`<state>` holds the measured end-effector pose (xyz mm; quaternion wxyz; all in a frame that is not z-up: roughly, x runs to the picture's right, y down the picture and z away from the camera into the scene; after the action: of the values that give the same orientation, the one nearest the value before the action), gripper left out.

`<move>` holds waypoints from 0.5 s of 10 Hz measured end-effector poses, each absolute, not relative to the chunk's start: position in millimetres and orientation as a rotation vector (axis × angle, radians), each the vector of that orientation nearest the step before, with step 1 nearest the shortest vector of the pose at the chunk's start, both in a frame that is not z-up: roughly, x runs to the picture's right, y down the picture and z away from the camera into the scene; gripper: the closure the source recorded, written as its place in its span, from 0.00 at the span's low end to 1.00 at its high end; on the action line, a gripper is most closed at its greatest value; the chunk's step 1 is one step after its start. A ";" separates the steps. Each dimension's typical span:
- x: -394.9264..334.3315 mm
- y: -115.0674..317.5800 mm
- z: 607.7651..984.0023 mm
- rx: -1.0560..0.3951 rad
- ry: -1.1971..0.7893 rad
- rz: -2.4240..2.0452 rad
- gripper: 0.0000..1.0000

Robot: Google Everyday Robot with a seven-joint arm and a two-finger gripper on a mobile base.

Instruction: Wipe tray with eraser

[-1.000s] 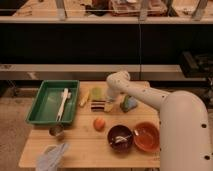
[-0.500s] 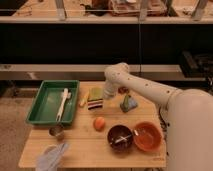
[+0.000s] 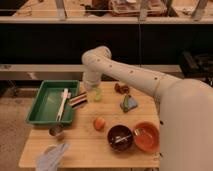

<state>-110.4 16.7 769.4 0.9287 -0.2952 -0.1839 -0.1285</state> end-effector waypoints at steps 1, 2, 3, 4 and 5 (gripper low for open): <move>-127.2 13.8 768.8 -0.605 -0.382 -0.291 1.00; -140.1 14.6 771.8 -0.607 -0.391 -0.307 1.00; -159.8 19.9 781.0 -0.609 -0.413 -0.323 1.00; -171.5 25.6 786.2 -0.611 -0.428 -0.333 1.00; -169.2 22.7 786.1 -0.605 -0.426 -0.329 1.00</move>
<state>-169.2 22.7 786.1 0.9191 -0.2945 -0.2073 -0.1600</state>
